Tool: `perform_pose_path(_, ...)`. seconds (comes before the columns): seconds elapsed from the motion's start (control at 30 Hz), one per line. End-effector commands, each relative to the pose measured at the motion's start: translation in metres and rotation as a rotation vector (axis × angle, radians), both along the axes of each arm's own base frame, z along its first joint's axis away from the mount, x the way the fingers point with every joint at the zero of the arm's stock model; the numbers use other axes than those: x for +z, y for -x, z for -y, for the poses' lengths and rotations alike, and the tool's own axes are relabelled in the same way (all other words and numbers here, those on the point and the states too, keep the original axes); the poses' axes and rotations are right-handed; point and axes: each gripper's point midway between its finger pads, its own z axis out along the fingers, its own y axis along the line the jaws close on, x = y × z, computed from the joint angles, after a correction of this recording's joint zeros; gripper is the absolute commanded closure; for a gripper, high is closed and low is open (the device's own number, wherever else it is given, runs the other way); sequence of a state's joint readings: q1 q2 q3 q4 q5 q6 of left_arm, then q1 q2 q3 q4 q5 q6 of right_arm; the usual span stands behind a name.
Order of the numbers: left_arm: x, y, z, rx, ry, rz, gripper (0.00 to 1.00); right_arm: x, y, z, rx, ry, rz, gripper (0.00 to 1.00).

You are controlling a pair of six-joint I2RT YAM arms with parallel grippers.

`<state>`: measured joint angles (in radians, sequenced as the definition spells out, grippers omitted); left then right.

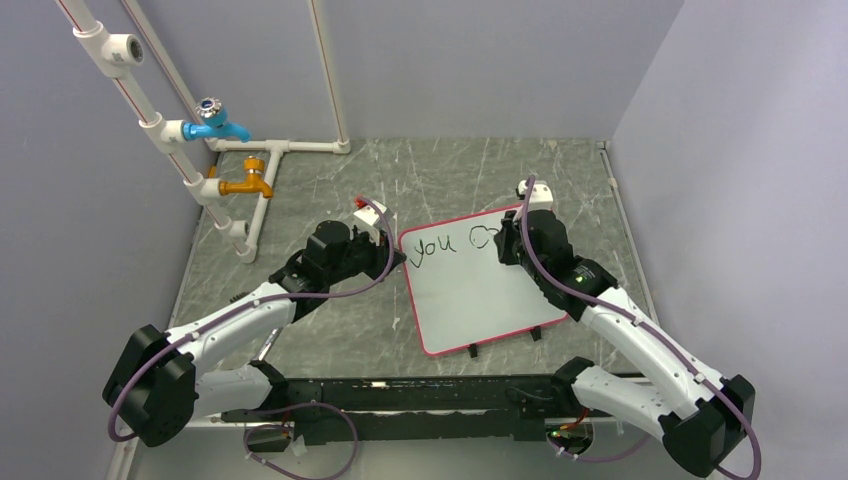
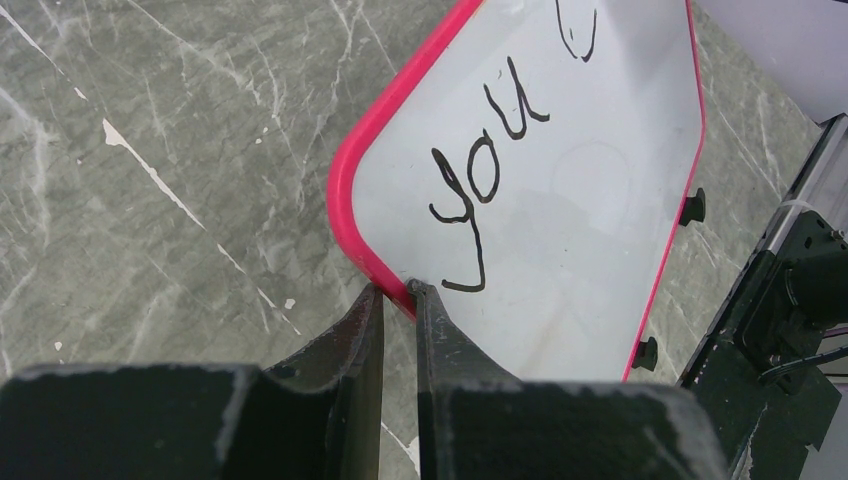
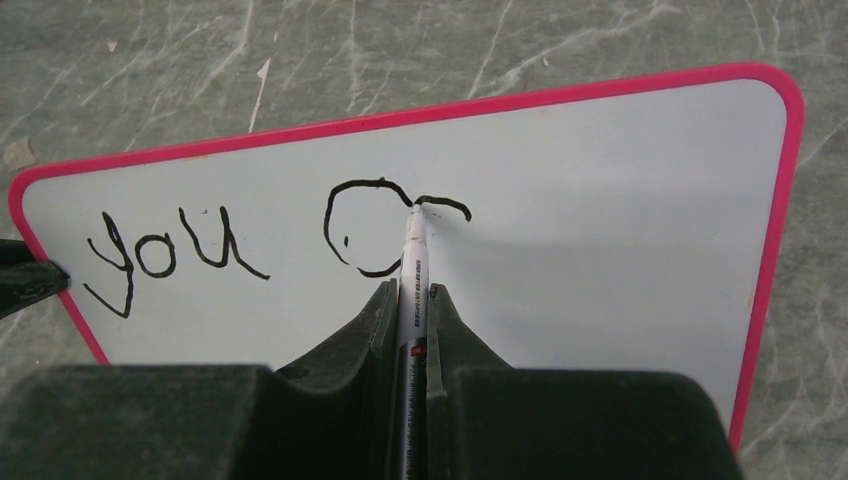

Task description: Write a sentence on the whiteboard

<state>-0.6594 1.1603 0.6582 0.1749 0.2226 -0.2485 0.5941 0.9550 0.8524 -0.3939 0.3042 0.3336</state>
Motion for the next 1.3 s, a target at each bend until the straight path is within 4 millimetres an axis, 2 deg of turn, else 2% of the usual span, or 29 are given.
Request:
perform_pose_path(0.0, 0.023, -0.001, 0.008, -0.049, 0.034, 0.092, 1.0, -0.007, 0.006, -0.001, 0.02, -0.018, -0.012, 1.0)
perform_pose_path(0.23, 0.022, -0.002, 0.008, -0.046, 0.033, 0.092, 1.0, -0.012, 0.014, 0.011, -0.015, 0.001, -0.026, 1.0)
perform_pose_path(0.57, 0.021, -0.001, 0.007, -0.044, 0.032, 0.087, 1.0, 0.0, 0.004, 0.022, -0.092, 0.035, 0.004, 1.0)
perform_pose_path(0.8, 0.019, -0.001, 0.008, -0.044, 0.033, 0.085, 1.0, 0.013, -0.008, 0.018, -0.098, 0.036, 0.032, 1.0)
perform_pose_path(0.93, 0.018, -0.001, 0.007, -0.043, 0.032, 0.083, 1.0, 0.014, -0.011, 0.015, -0.095, 0.034, 0.033, 1.0)
perform_pose_path(1.27, 0.019, -0.001, 0.007, -0.042, 0.036, 0.088, 1.0, 0.006, 0.003, 0.012, -0.064, -0.008, -0.002, 1.0)
